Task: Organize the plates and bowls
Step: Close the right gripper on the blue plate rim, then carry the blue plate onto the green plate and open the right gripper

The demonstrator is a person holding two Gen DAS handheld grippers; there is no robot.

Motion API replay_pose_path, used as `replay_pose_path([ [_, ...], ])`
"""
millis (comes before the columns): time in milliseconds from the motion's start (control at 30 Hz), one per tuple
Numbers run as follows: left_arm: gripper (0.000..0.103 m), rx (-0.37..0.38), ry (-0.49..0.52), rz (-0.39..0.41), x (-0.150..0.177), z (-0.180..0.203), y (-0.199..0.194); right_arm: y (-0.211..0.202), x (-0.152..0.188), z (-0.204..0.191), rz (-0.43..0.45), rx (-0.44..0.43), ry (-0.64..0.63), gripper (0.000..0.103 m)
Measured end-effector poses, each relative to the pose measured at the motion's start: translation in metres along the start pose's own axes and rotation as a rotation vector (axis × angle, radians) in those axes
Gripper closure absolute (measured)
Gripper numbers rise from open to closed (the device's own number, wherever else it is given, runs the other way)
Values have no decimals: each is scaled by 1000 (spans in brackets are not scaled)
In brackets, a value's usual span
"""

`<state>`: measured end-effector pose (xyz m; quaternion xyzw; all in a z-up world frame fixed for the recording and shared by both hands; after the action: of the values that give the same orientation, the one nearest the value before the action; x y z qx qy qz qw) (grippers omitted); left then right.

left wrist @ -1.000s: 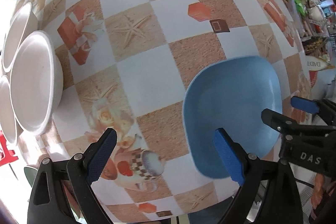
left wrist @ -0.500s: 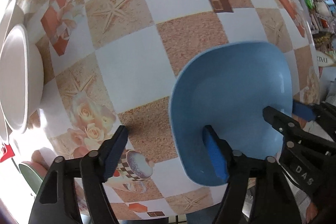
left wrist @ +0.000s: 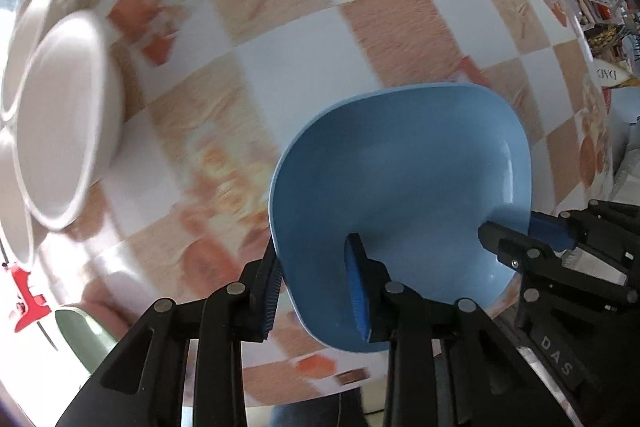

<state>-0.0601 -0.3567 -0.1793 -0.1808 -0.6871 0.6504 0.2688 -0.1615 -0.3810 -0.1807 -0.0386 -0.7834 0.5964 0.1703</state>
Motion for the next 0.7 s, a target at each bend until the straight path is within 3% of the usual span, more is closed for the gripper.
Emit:
replay_pose_path([
  [400,70,-13,-105,46,21,-64,-16,-13,11,-87,-30,-44,-112,84],
  [700,70,-14,-245,66,45,-124,-21,-36,-3,-152,-32,-49,-243,84],
])
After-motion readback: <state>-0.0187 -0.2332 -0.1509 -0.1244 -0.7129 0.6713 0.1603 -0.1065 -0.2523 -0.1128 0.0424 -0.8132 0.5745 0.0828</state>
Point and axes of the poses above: each gripper's, at about its wrist camera, not at the fingertips, and y roughly the way its jaws point, z to its right, x to its underside, the point moved 7 cm from there along y, roughly the way its jaws point, and after that the axes turned 1 degree about -x, right-handed, at the moved point
